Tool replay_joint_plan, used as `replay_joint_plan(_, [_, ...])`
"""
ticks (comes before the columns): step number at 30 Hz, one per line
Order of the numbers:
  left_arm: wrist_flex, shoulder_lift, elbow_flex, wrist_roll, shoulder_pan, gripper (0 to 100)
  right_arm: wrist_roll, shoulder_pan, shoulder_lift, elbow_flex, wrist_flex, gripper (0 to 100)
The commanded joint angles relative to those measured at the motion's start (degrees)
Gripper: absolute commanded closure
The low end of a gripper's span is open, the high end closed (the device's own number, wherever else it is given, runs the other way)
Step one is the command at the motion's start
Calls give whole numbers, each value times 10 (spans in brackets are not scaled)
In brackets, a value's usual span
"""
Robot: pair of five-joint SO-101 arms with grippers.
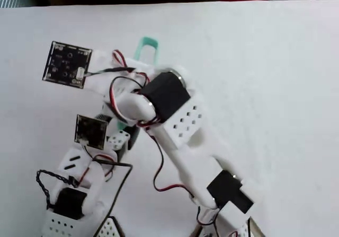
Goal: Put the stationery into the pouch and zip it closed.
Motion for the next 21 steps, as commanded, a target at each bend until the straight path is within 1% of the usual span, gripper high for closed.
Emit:
replay_joint_plan(1, [-15, -6, -2, 5, 7, 784, -10, 11, -44, 5, 5, 980])
replay_joint_plan(3, [-15, -6, -2, 5, 8, 803, -17, 20, -65, 40, 6, 979])
replay_joint_plan(5, [-15, -6, -2, 5, 26, 809, -17, 22, -95, 91, 6, 972])
replay_joint_plan(6, [-15, -6, -1, 5, 38, 809, -17, 20, -109, 120, 6, 951])
replay_joint_plan(8, [-14, -6, -1, 3, 59, 809, -17, 19, -127, 165, 6, 871])
replay_joint_plan(9, [-13, -6, -1, 3, 65, 809, -17, 20, -132, 184, 6, 827])
replay_joint_plan(10, [-14, -6, -1, 3, 66, 810, -17, 22, -138, 200, 6, 804])
replay_joint_plan(14, [-14, -6, -1, 4, 65, 810, -17, 35, -143, 242, 6, 834])
replay_joint_plan(19, [-15, -6, 5, 4, 69, 810, -12, 37, -139, 293, 5, 844])
replay_joint_plan(20, [-15, -6, 5, 4, 69, 810, -1, 43, -138, 299, 5, 867])
replay_joint_plan(21, [-16, -6, 5, 4, 69, 810, 14, 48, -138, 300, 4, 912])
